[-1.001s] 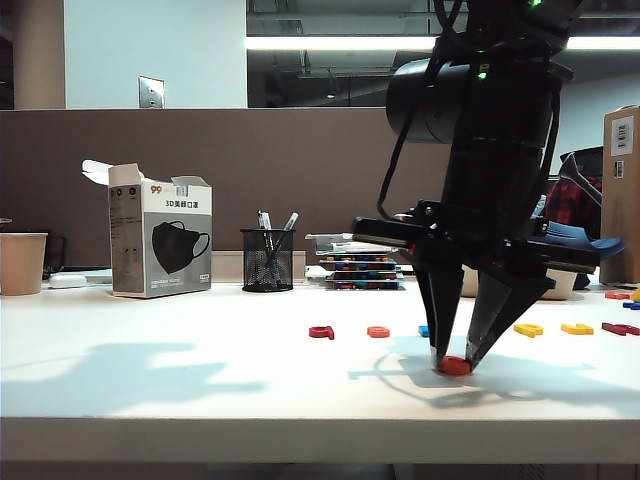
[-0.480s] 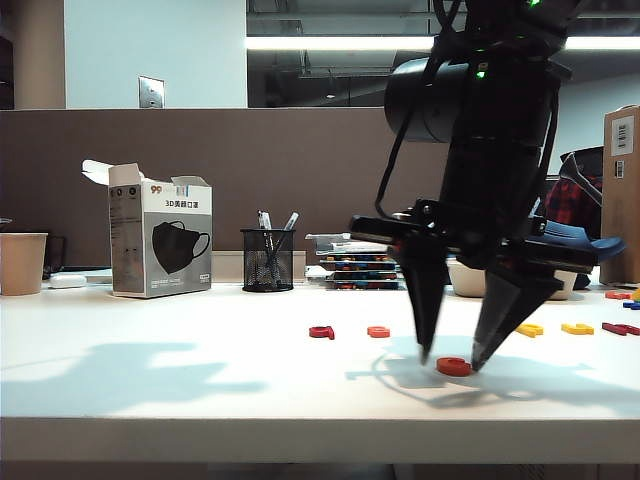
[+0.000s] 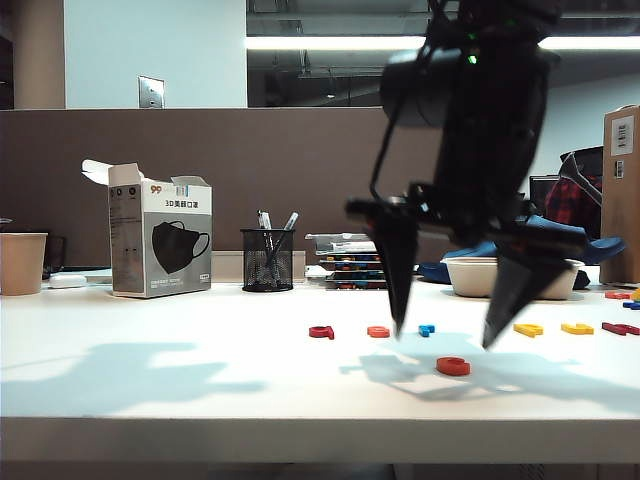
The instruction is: Select the appropriate letters from the row of letter magnets placed on the table to arrange into the word "cup".
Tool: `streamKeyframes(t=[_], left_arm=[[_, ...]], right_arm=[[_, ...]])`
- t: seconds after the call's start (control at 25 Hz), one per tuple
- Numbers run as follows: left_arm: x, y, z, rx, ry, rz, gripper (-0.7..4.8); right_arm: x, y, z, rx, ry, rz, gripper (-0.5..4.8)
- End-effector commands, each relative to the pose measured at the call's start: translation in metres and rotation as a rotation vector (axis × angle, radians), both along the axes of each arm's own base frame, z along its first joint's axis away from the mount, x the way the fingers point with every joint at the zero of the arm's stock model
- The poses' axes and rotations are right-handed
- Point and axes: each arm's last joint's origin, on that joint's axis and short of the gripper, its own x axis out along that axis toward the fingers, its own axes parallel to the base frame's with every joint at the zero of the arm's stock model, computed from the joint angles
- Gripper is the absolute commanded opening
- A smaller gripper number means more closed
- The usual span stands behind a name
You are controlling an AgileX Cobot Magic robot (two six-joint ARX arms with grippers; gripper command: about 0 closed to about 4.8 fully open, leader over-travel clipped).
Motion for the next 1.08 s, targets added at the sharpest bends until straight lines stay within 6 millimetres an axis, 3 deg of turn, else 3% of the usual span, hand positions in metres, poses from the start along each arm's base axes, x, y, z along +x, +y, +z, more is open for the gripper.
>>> streamKeyframes(t=[0.04, 0.4, 0.6, 0.72, 1.08], left_arm=[[-0.001, 0.001, 0.002, -0.005, -0.013, -0.001, -0.05], [-0.001, 0.001, 0.002, -0.006, -0.013, -0.001, -0.05], [-0.001, 0.001, 0.002, -0.006, -0.013, -0.001, -0.05], [-0.001, 0.001, 0.002, -0.005, -0.013, -0.001, -0.05], [-0.001, 0.001, 0.002, -0.005, -0.013, -0.001, -0.05]], right_arm=[[0.006, 0.004, 0.018, 0.012, -0.04, 0.029, 3.65], [0.022, 0.003, 0.057, 0.041, -0.117, 0.049, 3.63], [0.037, -0.014, 0.079, 0.042, -0.148, 0.016, 2.48], [0.042, -0.025, 0.082, 0.026, -0.149, 0.019, 2.03], [0.053, -0.059, 0.08, -0.021, -0.125, 0.003, 2.01]])
